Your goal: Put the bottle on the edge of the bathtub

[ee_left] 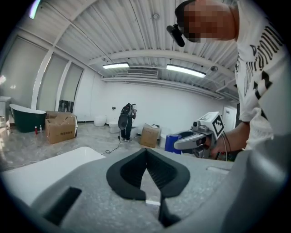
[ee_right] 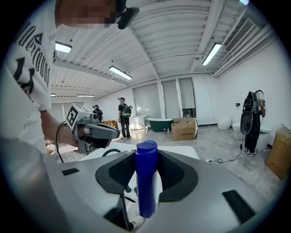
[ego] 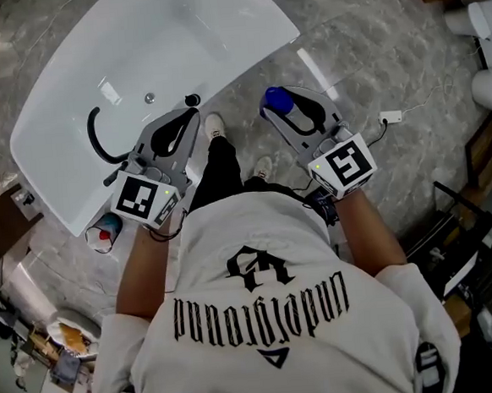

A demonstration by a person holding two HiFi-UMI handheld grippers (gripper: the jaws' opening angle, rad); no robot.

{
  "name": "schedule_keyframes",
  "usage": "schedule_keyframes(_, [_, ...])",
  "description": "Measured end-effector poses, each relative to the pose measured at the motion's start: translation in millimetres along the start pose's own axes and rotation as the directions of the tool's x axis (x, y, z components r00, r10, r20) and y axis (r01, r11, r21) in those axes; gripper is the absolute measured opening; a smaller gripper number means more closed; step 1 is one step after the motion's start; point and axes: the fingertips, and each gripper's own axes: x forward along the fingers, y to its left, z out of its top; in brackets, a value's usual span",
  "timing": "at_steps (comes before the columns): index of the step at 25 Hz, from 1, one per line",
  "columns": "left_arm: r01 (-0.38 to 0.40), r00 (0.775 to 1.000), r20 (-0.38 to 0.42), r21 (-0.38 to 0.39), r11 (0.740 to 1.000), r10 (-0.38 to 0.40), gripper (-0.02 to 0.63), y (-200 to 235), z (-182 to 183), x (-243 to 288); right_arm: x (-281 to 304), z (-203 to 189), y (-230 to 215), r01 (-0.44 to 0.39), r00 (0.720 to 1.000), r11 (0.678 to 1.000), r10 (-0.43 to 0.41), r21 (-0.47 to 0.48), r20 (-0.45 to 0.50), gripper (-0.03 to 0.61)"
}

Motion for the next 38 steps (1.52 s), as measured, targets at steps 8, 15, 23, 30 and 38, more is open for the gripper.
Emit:
schedule_keyframes(8, [0.018,0.999,-0.049,-0.072,0.997,-0.021,0.015,33.6,-27.5,25.2,44.8,-22.9,-20.3,-0.010,0.999,1.000,0.011,0.026,-0.050,0.153])
schedule_keyframes(15, [0.039,0.996,-0.078,-0.089,0.995,-0.046,0.015,54.8,-45.0,44.2,78.7,-51.1,-32.7,-0.002,0.995,0.998,0.008,0.059,-0.097,0.153])
schedule_keyframes(23, [0.076,0.988,-0.124,-0.094,0.993,-0.087,0.015,73.0,-66.3,59.4,121.5,-85.6,-40.6,-0.022,0.987,0.999,0.026,0.029,-0.159,0.153])
schedule_keyframes(30, [0.083,0.984,-0.145,-0.112,0.990,-0.099,0.015,91.7,-89.9,68.2,155.8,-125.5,-50.6,-0.014,0.973,1.000,0.018,0.020,-0.229,0.152])
schedule_keyframes(38, [0.066,0.980,-0.179,-0.150,0.987,-0.092,0.015,114.6,-129.1,77.5,189.3,-165.9,-59.2,-0.017,0.958,1.000,0.016,0.001,-0.287,0.152])
